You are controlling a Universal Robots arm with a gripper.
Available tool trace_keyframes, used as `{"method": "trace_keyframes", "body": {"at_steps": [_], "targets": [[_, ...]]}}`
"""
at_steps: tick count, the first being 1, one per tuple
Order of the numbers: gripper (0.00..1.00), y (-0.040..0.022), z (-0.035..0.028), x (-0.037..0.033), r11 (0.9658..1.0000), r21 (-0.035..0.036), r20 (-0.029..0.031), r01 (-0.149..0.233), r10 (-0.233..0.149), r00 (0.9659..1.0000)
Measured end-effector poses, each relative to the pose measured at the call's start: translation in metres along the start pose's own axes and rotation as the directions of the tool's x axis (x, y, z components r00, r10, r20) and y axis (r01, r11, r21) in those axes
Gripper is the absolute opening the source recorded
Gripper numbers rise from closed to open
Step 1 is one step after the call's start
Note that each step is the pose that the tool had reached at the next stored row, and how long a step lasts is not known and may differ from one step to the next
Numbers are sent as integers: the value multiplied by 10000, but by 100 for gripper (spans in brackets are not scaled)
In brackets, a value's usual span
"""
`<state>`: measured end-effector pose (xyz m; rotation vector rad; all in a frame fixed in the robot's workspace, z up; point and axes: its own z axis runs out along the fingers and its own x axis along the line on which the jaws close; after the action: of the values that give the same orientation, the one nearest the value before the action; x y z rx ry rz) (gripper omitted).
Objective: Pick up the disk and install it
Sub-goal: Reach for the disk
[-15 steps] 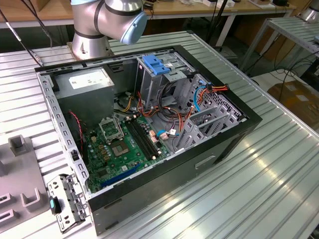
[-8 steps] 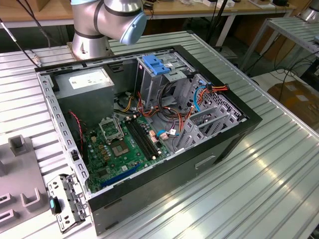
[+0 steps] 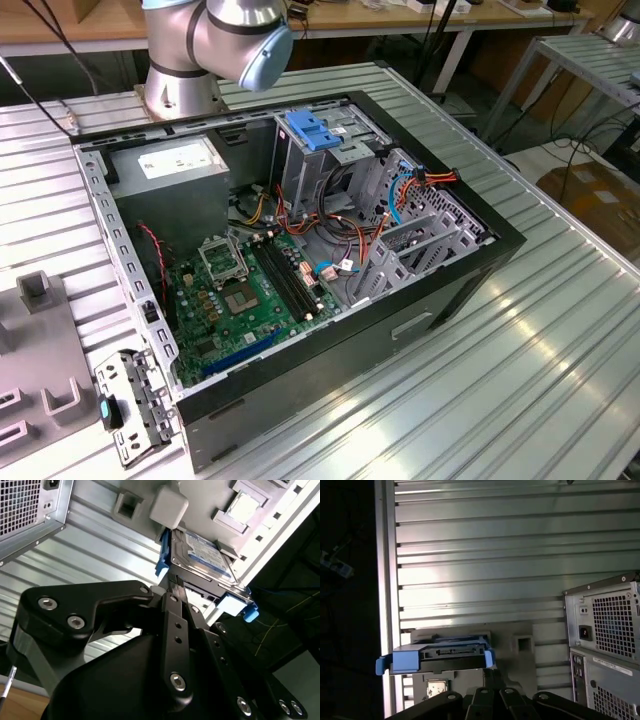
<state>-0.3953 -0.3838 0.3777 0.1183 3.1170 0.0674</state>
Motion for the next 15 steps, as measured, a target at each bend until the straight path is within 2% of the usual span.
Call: {"method": "trace_keyframes", "body": {"at_steps": [1,3,7,15], "targets": [[11,12,2,55,10000,0,1,0,0,10000],[11,25,4,120,10000,-1,-16,-1,1,10000],[11,25,1,248,10000,-7,-103,-5,5,9999],[11,7,-1,492,10000,-4,-146,-7,7,9999]]}}
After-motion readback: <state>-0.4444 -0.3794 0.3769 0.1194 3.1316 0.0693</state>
